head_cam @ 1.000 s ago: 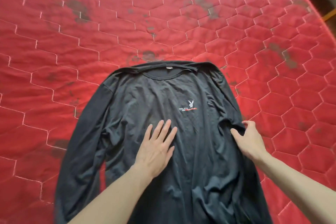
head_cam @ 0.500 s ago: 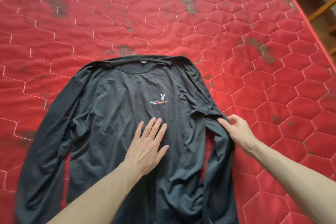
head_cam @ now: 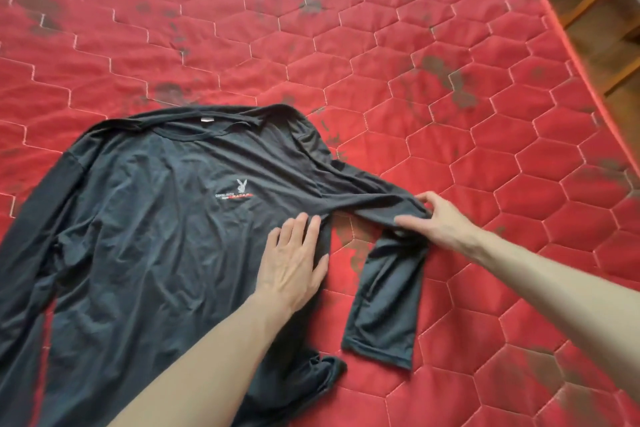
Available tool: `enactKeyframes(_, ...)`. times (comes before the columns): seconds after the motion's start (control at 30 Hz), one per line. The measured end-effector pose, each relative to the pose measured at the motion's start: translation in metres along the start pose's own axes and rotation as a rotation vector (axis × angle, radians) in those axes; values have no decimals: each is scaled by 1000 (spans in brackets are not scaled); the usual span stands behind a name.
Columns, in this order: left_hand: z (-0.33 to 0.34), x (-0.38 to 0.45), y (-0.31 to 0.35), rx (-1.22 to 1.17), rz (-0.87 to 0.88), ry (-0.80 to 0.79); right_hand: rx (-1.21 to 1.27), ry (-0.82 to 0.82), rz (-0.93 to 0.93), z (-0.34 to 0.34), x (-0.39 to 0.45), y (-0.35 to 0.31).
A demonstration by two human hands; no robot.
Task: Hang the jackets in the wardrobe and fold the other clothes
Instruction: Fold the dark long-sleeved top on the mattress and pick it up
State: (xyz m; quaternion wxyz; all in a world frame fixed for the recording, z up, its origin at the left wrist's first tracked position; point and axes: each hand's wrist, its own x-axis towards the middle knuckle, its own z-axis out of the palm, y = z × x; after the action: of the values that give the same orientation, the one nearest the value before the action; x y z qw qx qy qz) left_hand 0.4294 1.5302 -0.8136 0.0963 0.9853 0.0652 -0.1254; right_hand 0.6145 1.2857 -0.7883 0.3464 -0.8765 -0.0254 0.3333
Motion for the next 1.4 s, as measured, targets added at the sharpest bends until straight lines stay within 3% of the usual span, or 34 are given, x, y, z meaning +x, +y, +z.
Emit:
enactKeyframes(0.17,5,-9,-1,41,39,-3,121,-286,55,-1,-15,17)
enactKeyframes(0.37,-21,30,-11,83,96,57,328,-149,69,-32,2,-3)
enactKeyframes(0.43,-33,57,-16,60,97,52,205,-137,34,-44,9,-6)
enactKeyframes(0.5,-49,92,-21,-11,86,19,-71,-184,16,-49,13,1)
enactKeyframes(0.6,-67,148,-26,17,54,79,-333,-245,-13,-46,9,24)
enactKeyframes(0.7,-78,191,-25,71,2,-21,-122,-278,19,-48,1,39)
enactKeyframes(0.8,-80,206,-22,217,66,-165,-43,-359,49,-58,-1,44)
enactKeyframes(0.9,-80,206,-22,311,121,-144,-2,-391,67,-72,4,42)
enactKeyframes(1.07,-90,216,-36,178,-40,133,213,-198,103,-104,20,35)
enactKeyframes(1.23,-92,222,-37,44,-214,219,160,500,-19,-116,42,37)
enactKeyframes(1.3,-85,210,-30,54,-205,237,128,587,25,-105,40,40)
enactKeyframes(1.4,-63,178,-15,82,-51,292,52,584,163,-83,26,54)
